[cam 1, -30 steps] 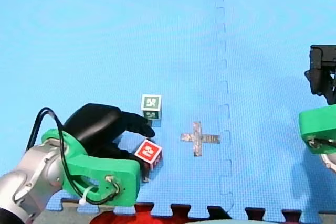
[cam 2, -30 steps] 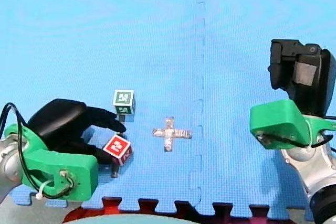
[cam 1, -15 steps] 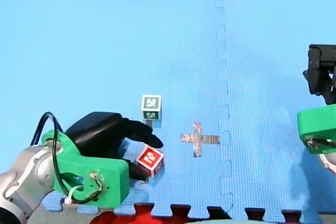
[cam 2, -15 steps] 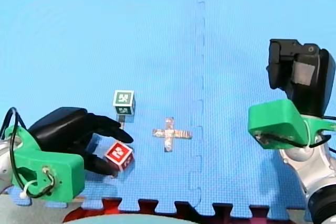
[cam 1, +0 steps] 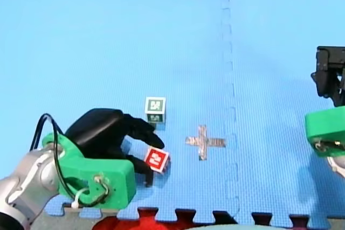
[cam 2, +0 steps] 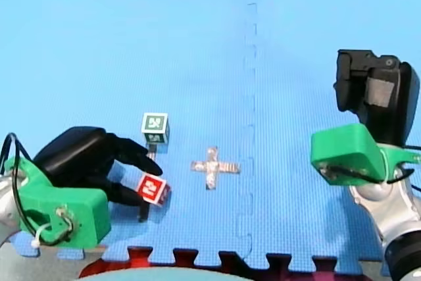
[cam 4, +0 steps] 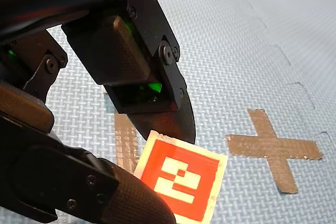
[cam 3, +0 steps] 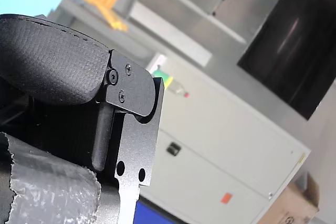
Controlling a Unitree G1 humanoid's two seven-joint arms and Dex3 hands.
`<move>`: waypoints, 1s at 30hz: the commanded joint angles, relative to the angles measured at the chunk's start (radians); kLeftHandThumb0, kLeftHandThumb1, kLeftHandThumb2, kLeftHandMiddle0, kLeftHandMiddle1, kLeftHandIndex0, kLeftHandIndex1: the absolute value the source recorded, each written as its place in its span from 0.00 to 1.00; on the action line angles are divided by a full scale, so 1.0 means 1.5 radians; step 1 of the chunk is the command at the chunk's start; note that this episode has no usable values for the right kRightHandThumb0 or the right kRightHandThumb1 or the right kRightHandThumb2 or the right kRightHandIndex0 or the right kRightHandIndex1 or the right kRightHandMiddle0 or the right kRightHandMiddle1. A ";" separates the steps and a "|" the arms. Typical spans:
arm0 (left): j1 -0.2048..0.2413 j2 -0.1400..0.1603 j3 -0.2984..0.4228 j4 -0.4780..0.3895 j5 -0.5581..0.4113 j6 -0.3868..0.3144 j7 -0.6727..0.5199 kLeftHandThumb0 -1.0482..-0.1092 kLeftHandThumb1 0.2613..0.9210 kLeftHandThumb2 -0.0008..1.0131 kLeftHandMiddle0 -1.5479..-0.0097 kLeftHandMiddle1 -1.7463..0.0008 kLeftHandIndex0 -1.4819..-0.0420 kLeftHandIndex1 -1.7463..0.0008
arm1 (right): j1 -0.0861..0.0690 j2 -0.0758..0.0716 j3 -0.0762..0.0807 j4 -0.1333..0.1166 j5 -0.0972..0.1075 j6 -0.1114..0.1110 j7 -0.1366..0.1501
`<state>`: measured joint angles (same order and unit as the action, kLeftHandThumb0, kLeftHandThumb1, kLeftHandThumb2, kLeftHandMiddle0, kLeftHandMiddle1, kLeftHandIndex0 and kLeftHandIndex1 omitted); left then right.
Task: Stack cube left
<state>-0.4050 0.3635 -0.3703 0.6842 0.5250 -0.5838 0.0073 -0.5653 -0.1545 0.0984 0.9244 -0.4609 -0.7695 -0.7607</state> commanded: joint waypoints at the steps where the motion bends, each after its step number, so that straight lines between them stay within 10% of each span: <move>1: -0.004 0.001 0.001 0.013 0.004 -0.007 0.009 0.66 0.76 0.01 0.40 0.00 0.14 0.92 | -0.001 -0.002 -0.002 -0.002 0.002 0.001 -0.002; 25: -0.016 0.001 -0.009 0.037 0.053 -0.050 0.122 0.64 0.79 0.01 0.38 0.00 0.15 0.97 | 0.003 0.001 -0.002 0.001 0.004 -0.003 -0.004; 27: -0.015 0.004 0.003 -0.015 0.028 -0.023 0.074 0.64 0.79 0.01 0.38 0.00 0.15 0.97 | 0.003 0.002 -0.001 0.005 0.003 -0.004 -0.005; 30: -0.001 0.003 0.028 -0.179 -0.008 0.146 -0.061 0.64 0.79 0.01 0.38 0.00 0.15 0.97 | 0.003 0.004 -0.001 0.009 0.002 -0.005 -0.007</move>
<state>-0.4241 0.3600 -0.3746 0.6483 0.5744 -0.5759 0.0903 -0.5617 -0.1484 0.0999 0.9312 -0.4620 -0.7725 -0.7628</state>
